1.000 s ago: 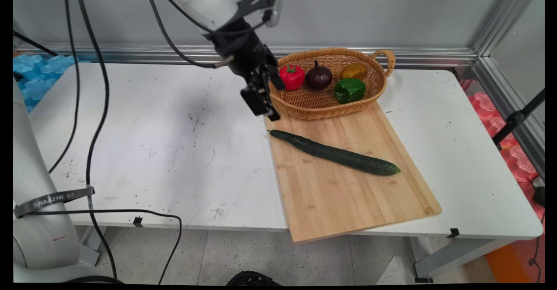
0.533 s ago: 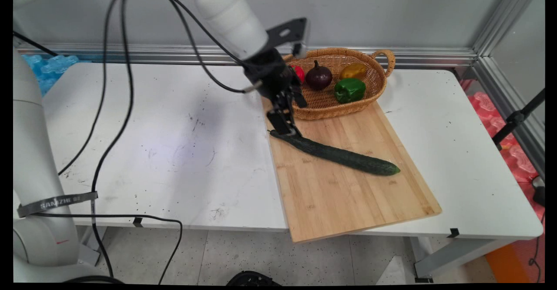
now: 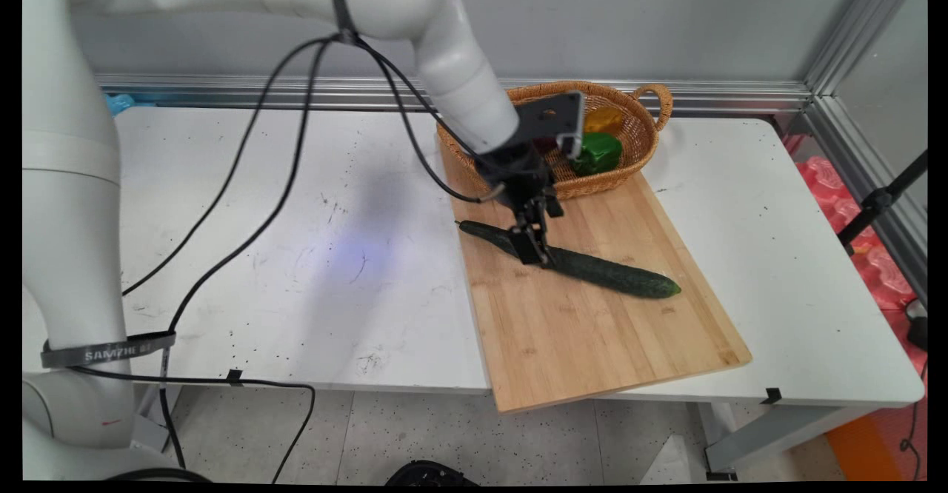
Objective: Pick up the cucumber from the cutting board, then place the picked object in the vegetable basket
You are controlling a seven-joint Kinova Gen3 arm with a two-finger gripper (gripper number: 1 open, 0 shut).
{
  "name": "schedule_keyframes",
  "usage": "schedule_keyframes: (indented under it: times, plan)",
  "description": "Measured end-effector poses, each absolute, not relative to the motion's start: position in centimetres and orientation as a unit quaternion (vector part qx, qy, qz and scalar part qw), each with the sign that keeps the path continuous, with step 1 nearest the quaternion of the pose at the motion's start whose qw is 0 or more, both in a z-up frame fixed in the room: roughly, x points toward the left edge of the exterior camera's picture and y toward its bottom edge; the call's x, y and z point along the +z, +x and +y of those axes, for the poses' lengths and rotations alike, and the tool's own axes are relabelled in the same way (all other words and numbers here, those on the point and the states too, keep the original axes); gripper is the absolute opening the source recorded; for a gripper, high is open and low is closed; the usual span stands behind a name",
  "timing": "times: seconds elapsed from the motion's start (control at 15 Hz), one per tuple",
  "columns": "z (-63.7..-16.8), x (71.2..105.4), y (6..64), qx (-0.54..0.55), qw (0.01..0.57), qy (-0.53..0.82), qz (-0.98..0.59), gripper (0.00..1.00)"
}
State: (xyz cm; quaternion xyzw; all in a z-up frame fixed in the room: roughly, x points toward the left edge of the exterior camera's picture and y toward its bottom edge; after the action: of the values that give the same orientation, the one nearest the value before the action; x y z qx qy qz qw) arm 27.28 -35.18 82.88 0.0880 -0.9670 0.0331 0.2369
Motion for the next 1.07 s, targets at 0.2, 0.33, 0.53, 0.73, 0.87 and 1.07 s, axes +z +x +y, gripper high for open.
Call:
schedule_keyframes:
  times: [0.2, 0.33, 0.53, 0.73, 0.87, 1.07]
  plan:
    - [-36.0, 80.8, 25.5, 0.03, 0.231, 0.083, -0.969, 1.0]
    - [-36.4, 79.8, 24.7, 0.029, 0.228, 0.08, -0.97, 1.0]
    - [-36.9, 78.8, 23.9, 0.027, 0.226, 0.074, -0.971, 1.0]
    - [-37.3, 78.3, 23.5, 0.028, 0.223, 0.066, -0.972, 0.0]
    - [-37.4, 78.2, 23.3, 0.028, 0.222, 0.059, -0.973, 0.0]
    - [-37.6, 78.4, 23.3, 0.03, 0.223, 0.05, -0.973, 0.0]
